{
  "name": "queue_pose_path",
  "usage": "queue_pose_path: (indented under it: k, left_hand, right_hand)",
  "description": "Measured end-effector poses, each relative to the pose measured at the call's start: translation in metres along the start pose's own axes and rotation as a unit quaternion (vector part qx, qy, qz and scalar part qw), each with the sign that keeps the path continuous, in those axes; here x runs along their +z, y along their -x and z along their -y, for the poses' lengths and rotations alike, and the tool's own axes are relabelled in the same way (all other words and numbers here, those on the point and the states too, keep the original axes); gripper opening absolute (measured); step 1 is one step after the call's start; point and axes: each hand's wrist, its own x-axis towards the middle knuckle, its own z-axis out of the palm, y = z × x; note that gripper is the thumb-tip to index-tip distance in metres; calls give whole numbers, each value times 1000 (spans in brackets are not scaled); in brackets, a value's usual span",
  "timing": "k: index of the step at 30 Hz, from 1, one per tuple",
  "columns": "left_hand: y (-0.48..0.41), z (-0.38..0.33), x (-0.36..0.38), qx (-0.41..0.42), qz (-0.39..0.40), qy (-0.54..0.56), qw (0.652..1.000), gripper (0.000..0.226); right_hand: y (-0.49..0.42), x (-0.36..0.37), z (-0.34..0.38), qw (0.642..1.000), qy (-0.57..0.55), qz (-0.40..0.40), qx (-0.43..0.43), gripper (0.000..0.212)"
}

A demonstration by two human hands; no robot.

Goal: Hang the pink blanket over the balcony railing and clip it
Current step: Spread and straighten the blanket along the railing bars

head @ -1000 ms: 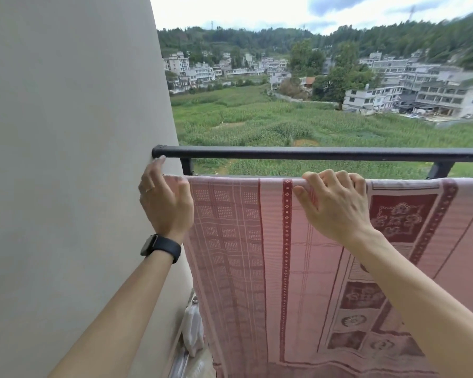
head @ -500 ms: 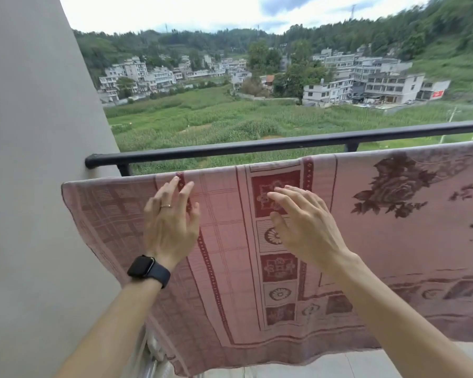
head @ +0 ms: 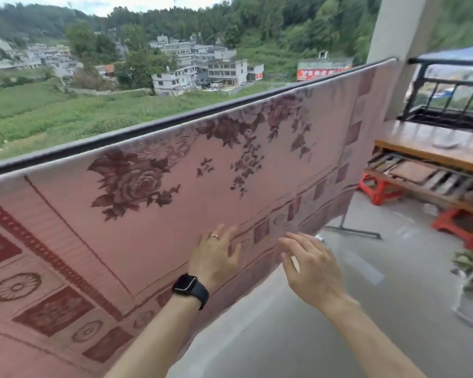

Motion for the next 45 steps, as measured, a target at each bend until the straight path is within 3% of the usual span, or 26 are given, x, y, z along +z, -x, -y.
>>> queue_pose_path:
  k: [4,9,25,34,38,45]
  left_hand:
    - [-59,-47,10,98,11,-8,995,49]
    - [-128,-88,29,187,39,-8,981,52]
    - [-374,-239,18,372,8,32,928,55]
    - [-448,-333,26,413,-18,34,910,52]
    - [-486,-373,34,382,-20,56,922,49]
    - [-530,-388,27,372,-4,58,926,48]
  right_hand:
    - [-18,-15,-37,993,37,-10,110,47]
    - [-41,-25,-80,974,70,-32,212,34]
    - [-203,-134,-195,923,188,-103,319,42]
    - [-249,-168,-275,921,188,-111,323,43]
    - [-282,-183,-319,924,180,-105,319,42]
    - [-326,-194,-335,931,175,-95,305,41]
